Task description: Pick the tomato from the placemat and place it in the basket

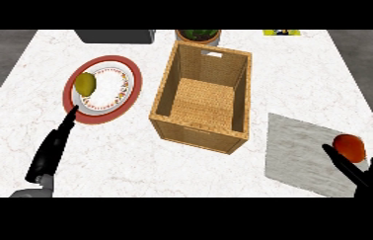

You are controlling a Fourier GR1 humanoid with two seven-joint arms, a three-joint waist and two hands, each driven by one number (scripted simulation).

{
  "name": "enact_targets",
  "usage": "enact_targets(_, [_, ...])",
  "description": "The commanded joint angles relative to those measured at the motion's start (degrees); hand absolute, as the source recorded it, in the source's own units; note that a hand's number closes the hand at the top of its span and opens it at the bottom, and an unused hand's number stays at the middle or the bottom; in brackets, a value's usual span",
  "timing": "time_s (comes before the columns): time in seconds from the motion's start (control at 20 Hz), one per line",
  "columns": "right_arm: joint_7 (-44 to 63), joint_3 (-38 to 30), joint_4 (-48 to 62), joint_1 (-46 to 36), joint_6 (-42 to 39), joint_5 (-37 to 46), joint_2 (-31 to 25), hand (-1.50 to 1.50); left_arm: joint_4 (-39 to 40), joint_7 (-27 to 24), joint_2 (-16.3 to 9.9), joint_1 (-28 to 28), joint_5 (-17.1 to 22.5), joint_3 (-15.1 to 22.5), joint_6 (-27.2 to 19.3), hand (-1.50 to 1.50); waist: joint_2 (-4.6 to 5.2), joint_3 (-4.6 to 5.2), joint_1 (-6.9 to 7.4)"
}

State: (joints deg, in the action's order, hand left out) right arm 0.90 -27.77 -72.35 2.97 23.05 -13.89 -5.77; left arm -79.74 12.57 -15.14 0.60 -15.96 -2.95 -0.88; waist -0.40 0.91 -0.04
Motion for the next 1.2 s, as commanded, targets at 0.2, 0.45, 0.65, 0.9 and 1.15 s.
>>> enact_targets(0.2, [-3.6, -0.7, 8.3, -3.4, -8.5, -4.0, -3.0, 1.50, 4.7, -2.1, 0.4, 3.2, -0.9, -1.4, -0.5, 0.00, 0.47, -0.93, -0.03])
enact_targets(0.45, [-9.0, 0.4, 7.9, -4.4, -9.7, -4.8, 0.1, 1.50, 2.3, 0.2, 0.5, 1.9, -0.7, -1.3, 0.5, 0.00, 0.43, -0.94, 0.02])
enact_targets(0.65, [-6.7, 1.5, 6.0, -6.5, -9.1, -4.7, -1.1, 1.50, -4.0, -0.4, -0.7, -3.5, 0.0, -1.4, 2.1, 0.00, 0.30, -0.93, 0.48])
enact_targets(0.9, [-9.1, 2.7, 9.1, -8.9, -4.3, -1.9, -3.0, 1.50, 1.8, 0.7, -0.8, 3.8, -0.7, -3.6, 3.0, 0.00, 0.40, -0.92, 0.05])
enact_targets(1.15, [-3.4, 2.0, 3.7, -7.3, 5.1, 1.1, -4.3, 1.50, -3.4, 3.2, -0.3, 0.4, -0.5, -2.9, 3.3, 0.00, 0.33, -0.90, 0.05])
